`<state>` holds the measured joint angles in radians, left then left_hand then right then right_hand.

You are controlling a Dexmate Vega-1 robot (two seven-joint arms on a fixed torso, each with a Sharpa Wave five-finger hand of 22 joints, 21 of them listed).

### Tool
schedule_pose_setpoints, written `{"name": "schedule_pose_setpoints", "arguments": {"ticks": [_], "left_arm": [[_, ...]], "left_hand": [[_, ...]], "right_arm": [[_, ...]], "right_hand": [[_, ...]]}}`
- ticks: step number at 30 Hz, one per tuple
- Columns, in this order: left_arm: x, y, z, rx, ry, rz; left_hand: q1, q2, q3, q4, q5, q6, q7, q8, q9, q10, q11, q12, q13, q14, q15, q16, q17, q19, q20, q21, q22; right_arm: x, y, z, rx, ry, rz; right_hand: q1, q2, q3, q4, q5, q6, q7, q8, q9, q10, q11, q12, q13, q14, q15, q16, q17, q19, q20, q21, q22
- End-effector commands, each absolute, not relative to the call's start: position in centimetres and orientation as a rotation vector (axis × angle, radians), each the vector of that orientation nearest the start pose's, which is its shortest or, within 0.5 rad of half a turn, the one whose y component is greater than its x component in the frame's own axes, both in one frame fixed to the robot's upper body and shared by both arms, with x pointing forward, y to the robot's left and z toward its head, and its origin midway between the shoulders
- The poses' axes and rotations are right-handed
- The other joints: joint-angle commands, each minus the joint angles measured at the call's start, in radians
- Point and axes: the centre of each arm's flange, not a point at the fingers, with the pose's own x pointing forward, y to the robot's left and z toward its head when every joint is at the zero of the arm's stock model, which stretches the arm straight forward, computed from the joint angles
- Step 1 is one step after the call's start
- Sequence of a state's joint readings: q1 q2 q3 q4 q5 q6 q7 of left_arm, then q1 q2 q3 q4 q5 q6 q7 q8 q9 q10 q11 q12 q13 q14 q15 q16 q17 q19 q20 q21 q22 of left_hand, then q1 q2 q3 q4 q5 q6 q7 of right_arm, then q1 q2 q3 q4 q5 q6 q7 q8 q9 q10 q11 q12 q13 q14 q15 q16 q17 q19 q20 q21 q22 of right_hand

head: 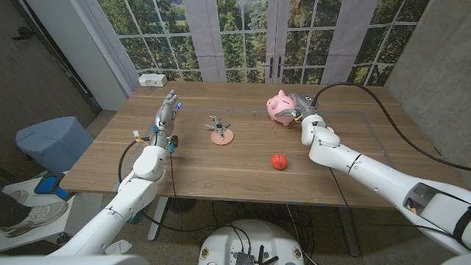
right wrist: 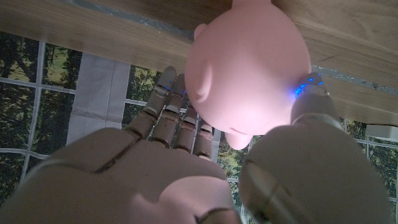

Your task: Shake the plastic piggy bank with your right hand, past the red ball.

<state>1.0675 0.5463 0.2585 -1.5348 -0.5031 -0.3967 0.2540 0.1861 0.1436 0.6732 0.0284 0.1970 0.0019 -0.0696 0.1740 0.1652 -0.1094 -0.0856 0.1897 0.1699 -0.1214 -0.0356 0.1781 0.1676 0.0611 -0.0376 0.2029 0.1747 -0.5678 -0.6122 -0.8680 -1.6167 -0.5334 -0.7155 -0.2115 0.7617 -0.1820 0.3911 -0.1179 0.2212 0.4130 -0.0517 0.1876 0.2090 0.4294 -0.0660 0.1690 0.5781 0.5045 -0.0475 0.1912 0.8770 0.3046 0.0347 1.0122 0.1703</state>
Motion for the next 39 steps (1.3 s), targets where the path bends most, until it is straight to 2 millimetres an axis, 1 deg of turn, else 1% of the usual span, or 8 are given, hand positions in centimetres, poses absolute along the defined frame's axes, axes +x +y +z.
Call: {"name": "schedule_pose_setpoints", "arguments": {"ticks": [1,5,10,18,20,22,29,39], "left_arm": [[58.6,31.8,-4.3,-0.03,-0.739,0.033],[58.6,31.8,-4.3,-0.029,-0.74,0.033],[58.5,31.7,-4.3,-0.028,-0.74,0.034],[58.3,31.7,-4.3,-0.025,-0.742,0.033],[58.2,31.7,-4.3,-0.027,-0.743,0.034],[58.1,31.6,-4.4,-0.025,-0.743,0.033],[57.9,31.6,-4.4,-0.023,-0.745,0.033],[57.8,31.6,-4.5,-0.02,-0.747,0.023]], "left_hand": [[-0.002,0.043,0.001,-0.004,0.0,0.007,-0.004,0.006,0.006,-0.004,0.002,0.0,0.004,0.0,-0.061,0.002,0.003,0.009,-0.052,-0.002,0.003],[-0.002,0.043,0.001,-0.004,0.0,0.007,-0.005,0.005,0.006,-0.004,0.001,0.0,0.004,0.0,-0.061,0.002,0.003,0.009,-0.052,-0.002,0.003],[-0.002,0.044,0.001,-0.005,0.0,0.007,-0.005,0.005,0.006,-0.005,0.0,-0.001,0.004,0.0,-0.061,0.002,0.003,0.009,-0.051,-0.002,0.003],[-0.001,0.044,0.001,-0.006,0.001,0.007,-0.004,0.005,0.006,-0.006,0.0,-0.001,0.004,-0.001,-0.06,0.001,0.003,0.009,-0.051,-0.002,0.003],[-0.001,0.044,0.002,-0.006,0.001,0.007,-0.004,0.005,0.006,-0.006,0.0,-0.001,0.004,-0.001,-0.061,0.001,0.003,0.009,-0.051,-0.002,0.003],[-0.001,0.044,0.002,-0.006,0.001,0.007,-0.004,0.005,0.006,-0.006,0.0,-0.001,0.004,-0.001,-0.061,0.001,0.003,0.009,-0.051,-0.002,0.003],[0.0,0.042,0.001,-0.008,0.0,0.005,-0.007,0.004,0.006,-0.008,-0.001,-0.001,0.004,-0.003,-0.061,0.0,0.002,0.008,-0.052,-0.002,0.003],[0.002,0.04,0.0,-0.013,-0.001,0.003,-0.014,0.003,0.006,-0.009,-0.001,-0.002,0.004,-0.004,-0.062,0.0,0.002,0.008,-0.052,-0.002,0.003]], "right_arm": [[64.2,-20.7,2.2,-1.343,-0.381,-0.37],[64.0,-20.8,2.1,-1.337,-0.371,-0.363],[63.8,-21.2,2.1,-1.317,-0.369,-0.345],[63.3,-21.7,2.2,-1.26,-0.371,-0.312],[63.2,-22.0,2.3,-1.223,-0.374,-0.288],[63.0,-22.4,2.3,-1.187,-0.389,-0.269],[62.2,-23.5,2.4,-1.047,-0.478,-0.234],[61.4,-25.0,2.4,-0.853,-0.568,-0.163]], "right_hand": [[0.03,0.063,-0.012,0.017,0.02,-0.042,0.012,-0.003,0.0,-0.041,0.009,0.007,-0.01,-0.052,-0.061,-0.005,-0.019,-0.022,0.013,-0.023,0.002],[-0.009,0.046,-0.038,0.026,0.043,-0.084,0.023,-0.004,-0.001,-0.096,0.028,0.004,-0.026,-0.113,-0.041,-0.008,-0.042,-0.05,0.03,-0.053,0.001],[-0.077,0.03,-0.093,0.046,0.074,-0.144,0.044,-0.003,-0.003,-0.177,0.056,0.007,-0.056,-0.2,0.003,-0.006,-0.075,-0.1,0.059,-0.107,0.0],[-0.165,0.021,-0.173,0.073,0.098,-0.231,0.054,-0.007,-0.006,-0.28,0.112,0.006,-0.103,-0.303,0.067,-0.005,-0.121,-0.15,0.089,-0.18,0.0],[-0.199,0.028,-0.194,0.088,0.1,-0.247,0.061,-0.004,-0.006,-0.303,0.121,0.007,-0.116,-0.332,0.082,-0.006,-0.132,-0.171,0.101,-0.203,0.0],[-0.227,0.033,-0.211,0.101,0.101,-0.269,0.058,-0.006,-0.007,-0.32,0.118,0.008,-0.127,-0.352,0.082,-0.005,-0.141,-0.198,0.117,-0.225,0.0],[-0.3,0.063,-0.239,0.14,0.105,-0.282,0.043,0.001,-0.01,-0.342,0.099,0.014,-0.154,-0.412,0.085,-0.006,-0.164,-0.228,0.121,-0.267,0.0],[-0.347,0.114,-0.246,0.168,0.102,-0.277,0.01,0.008,-0.015,-0.362,0.074,0.018,-0.194,-0.486,0.077,-0.008,-0.207,-0.258,0.064,-0.319,-0.002]]}}
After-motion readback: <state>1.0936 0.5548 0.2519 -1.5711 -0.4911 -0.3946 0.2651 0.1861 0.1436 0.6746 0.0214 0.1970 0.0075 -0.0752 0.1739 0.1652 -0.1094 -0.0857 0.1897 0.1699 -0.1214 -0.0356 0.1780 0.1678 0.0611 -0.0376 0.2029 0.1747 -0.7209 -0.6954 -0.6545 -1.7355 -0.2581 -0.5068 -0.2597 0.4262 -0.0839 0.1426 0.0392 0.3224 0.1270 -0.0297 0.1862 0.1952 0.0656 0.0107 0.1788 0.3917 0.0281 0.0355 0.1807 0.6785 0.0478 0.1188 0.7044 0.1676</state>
